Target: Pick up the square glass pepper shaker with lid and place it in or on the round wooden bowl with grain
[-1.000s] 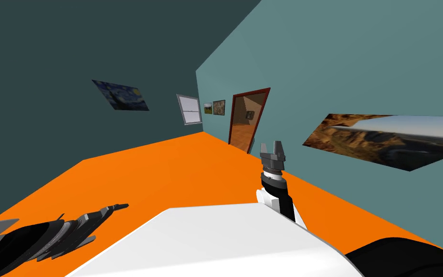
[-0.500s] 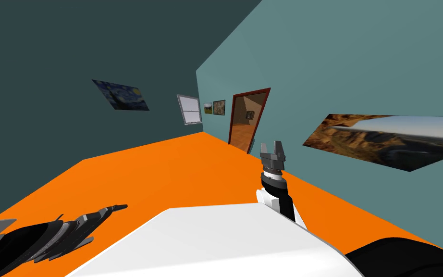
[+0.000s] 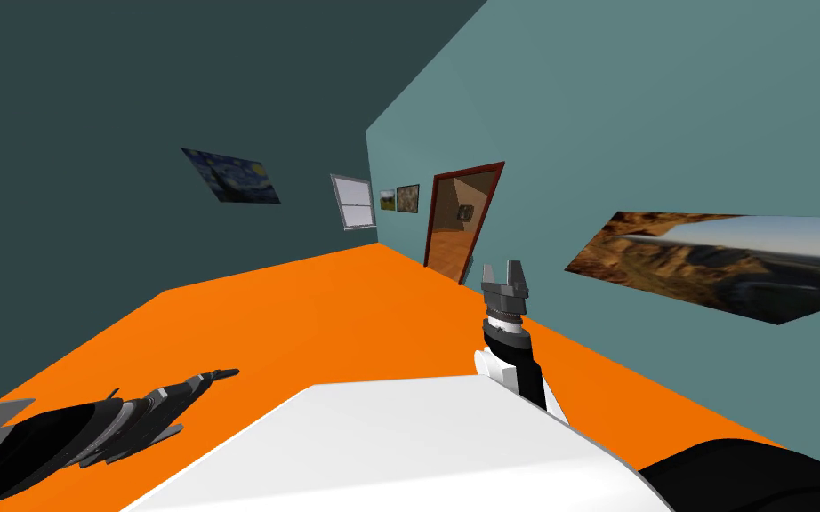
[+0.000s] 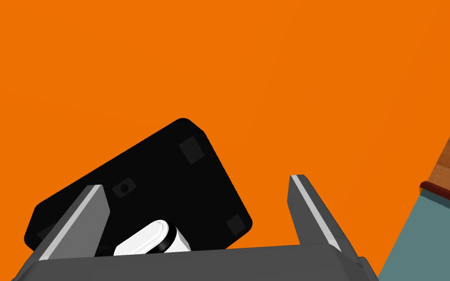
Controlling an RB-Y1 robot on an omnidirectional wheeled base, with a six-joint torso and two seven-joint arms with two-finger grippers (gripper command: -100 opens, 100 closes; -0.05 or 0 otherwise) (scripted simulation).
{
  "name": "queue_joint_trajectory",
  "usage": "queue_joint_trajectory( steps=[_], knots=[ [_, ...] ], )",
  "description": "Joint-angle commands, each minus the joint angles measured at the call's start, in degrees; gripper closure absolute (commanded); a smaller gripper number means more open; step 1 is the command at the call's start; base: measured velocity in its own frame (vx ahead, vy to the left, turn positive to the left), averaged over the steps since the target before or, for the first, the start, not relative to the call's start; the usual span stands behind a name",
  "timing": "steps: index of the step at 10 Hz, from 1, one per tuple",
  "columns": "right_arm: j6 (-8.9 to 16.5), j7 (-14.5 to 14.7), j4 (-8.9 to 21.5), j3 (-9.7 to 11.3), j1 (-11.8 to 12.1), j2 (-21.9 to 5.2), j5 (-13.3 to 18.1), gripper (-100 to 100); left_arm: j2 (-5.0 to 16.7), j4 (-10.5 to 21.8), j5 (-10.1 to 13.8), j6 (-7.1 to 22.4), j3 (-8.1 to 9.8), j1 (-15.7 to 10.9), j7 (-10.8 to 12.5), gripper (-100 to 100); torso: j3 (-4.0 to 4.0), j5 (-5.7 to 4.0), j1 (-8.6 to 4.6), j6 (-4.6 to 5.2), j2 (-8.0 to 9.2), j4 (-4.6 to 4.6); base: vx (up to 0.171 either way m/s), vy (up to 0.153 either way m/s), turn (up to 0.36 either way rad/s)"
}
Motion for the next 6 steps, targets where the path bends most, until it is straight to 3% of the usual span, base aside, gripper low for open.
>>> queue_joint_trajectory(
  steps=[1,2,4,6],
  knots=[
    [0.0,0.0,0.0,0.0,0.0,0.0,0.0,0,0.8,0.1,2.9,0.5,-2.01,-1.0,-2.9,-100,0.0,0.0,0.0,0.0,0.0,0.0,-0.015,-0.023,-0.018],
    [0.0,0.0,0.0,0.0,0.0,0.0,0.0,0,0.8,0.1,5.2,0.5,-2.01,-1.0,-5.0,-100,-0.01,0.01,0.05,0.01,-0.02,0.0,-0.006,-0.006,-0.015],
    [0.0,0.0,0.0,0.0,0.0,0.0,0.0,0,0.8,0.1,7.7,0.5,-2.01,-1.0,-6.0,-100,-0.03,0.03,0.16,0.0,-0.06,-0.01,0.0,0.0,0.0],
    [0.0,0.0,0.0,0.0,0.0,0.0,0.0,0,-1.2,0.6,10.7,-0.4,0.12,-2.7,-8.4,-100,-0.02,0.03,0.09,-0.02,-0.03,0.0,-0.018,-0.05,0.106]
  ],
)
